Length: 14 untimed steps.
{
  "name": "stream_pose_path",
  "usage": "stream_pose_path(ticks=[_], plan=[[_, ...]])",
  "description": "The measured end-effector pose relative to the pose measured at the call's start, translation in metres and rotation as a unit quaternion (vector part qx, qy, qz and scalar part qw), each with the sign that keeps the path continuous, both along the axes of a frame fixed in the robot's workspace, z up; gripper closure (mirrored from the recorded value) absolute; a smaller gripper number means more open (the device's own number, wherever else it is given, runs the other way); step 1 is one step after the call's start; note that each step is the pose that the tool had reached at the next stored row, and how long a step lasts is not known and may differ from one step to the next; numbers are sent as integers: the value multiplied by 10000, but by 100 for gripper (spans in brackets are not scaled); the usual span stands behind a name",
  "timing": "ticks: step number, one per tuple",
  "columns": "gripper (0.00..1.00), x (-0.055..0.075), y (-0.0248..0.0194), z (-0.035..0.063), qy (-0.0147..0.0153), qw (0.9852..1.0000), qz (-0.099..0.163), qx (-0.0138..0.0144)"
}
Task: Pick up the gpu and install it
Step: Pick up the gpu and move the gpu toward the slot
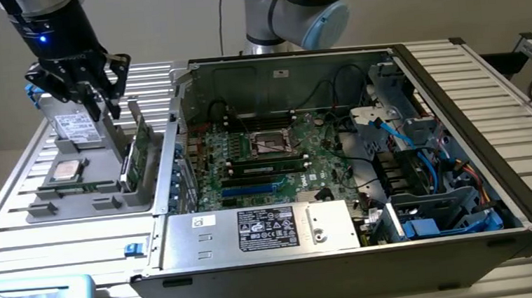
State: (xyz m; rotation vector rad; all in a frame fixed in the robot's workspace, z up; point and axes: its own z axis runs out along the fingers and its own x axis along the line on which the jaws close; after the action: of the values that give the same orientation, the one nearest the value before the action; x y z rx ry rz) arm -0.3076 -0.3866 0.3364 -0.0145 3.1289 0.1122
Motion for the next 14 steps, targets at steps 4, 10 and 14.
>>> stream_pose_path(ticks=[4,10,14], plan=[[60,-2,-1,-27,2,10000,34,-1],[54,-6,0,-137,1,10000,34,-5],[54,-5,1,-209,2,10000,33,-5]])
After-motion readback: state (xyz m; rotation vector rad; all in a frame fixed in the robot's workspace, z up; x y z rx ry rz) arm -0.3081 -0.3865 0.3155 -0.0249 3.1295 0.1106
